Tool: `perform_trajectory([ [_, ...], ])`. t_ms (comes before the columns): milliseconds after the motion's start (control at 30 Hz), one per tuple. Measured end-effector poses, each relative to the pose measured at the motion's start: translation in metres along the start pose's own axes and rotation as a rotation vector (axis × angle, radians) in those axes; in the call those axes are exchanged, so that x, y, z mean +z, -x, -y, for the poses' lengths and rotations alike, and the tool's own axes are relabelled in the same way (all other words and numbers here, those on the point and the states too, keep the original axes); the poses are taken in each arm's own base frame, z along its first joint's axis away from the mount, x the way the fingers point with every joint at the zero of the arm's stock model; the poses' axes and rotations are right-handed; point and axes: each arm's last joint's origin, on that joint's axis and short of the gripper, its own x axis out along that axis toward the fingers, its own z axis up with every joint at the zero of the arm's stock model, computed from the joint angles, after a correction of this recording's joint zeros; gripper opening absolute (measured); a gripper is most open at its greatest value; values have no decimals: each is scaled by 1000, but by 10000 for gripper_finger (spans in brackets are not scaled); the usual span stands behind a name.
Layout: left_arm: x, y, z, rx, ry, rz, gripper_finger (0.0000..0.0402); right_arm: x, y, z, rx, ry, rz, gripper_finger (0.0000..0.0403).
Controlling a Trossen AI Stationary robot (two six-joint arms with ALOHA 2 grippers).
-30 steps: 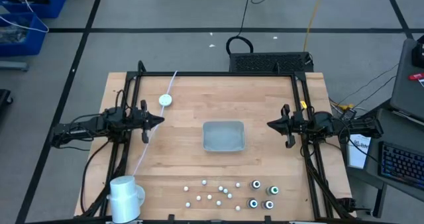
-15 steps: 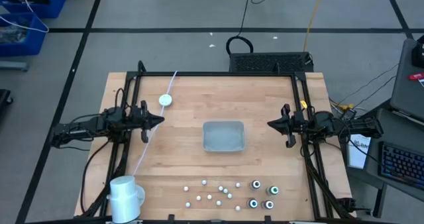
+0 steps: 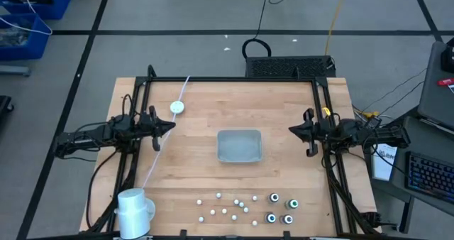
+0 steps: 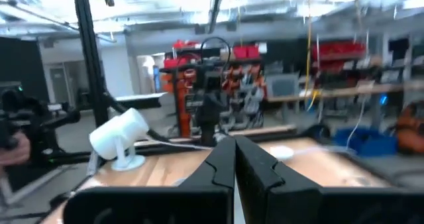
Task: Pick & Place food coloring
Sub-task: Put the large green food coloring bottle into the gray container
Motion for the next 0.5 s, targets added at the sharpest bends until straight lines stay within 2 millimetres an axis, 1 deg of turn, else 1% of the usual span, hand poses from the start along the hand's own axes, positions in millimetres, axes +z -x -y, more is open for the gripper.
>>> perform_trajectory([
  [67,0,0,0,0,5,-1,21,-1,0,-1,35,42,-19,0],
  [100,0,0,0,1,6,-5,21,-3,0,-1,40,63,-60,0],
  [133,-1,0,0,3,7,-8,21,1,0,-1,43,84,-91,0],
  [267,-1,0,-1,32,33,-7,21,43,1,-4,55,150,-104,0],
  [433,-1,0,-2,81,13,-9,21,69,-1,-9,107,182,-311,0],
  [500,-1,0,-3,111,9,-7,21,75,-2,-11,130,160,-412,0],
])
